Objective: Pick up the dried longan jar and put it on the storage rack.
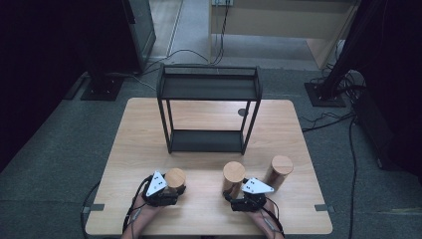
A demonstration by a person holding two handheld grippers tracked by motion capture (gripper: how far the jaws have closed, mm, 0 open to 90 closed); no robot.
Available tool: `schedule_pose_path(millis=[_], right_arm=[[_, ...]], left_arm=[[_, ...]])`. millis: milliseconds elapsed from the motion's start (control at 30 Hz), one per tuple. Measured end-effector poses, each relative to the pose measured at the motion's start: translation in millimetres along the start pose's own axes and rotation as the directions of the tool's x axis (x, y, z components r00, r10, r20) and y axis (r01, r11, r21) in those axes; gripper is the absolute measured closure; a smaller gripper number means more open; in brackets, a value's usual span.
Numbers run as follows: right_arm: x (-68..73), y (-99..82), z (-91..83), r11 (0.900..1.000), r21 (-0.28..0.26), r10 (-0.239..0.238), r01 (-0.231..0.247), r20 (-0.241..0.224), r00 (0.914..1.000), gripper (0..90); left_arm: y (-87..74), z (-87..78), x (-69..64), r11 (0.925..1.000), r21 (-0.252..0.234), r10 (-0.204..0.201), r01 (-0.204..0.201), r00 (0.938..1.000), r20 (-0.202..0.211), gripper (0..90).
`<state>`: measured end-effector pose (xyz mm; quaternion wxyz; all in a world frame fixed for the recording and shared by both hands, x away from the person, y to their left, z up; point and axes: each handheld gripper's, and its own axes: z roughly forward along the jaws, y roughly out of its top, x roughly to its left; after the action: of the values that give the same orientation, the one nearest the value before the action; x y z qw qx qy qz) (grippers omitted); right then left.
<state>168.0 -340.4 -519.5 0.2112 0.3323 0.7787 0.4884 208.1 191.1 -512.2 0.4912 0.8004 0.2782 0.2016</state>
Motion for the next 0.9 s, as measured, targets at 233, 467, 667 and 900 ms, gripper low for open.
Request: schedule_pose_path(millis=[233, 467, 667, 900], right_arm=[[-0.2, 1.0, 0.3, 1.0, 0.006, -0.001, 0.001, -0.003, 1.0, 17.1], [-1.2, 0.7, 0.2, 1.0, 0.004, 0.007, -0.007, -0.006, 1.0, 17.1], [-2.2, 0.4, 0.1, 1.0, 0.002, 0.008, -0.008, -0.009, 0.9999, 17.1], [-1.5, 1.0, 0.2, 1.0, 0.006, 0.008, -0.008, -0.008, 0.9999, 17.1]], left_arm=[[4.0, -1.9, -2.5, 1.0, 0.002, 0.008, -0.008, 1.0, -0.005, 25.6], [6.9, -2.3, -1.9, 1.0, 0.004, 0.006, -0.006, 1.0, -0.001, 25.6], [12.4, -3.4, 0.1, 1.0, 0.006, -0.004, 0.004, 1.0, 0.003, 25.6], [19.6, -1.9, 2.1, 0.9998, 0.01, -0.018, 0.018, 0.9998, 0.003, 25.6]])
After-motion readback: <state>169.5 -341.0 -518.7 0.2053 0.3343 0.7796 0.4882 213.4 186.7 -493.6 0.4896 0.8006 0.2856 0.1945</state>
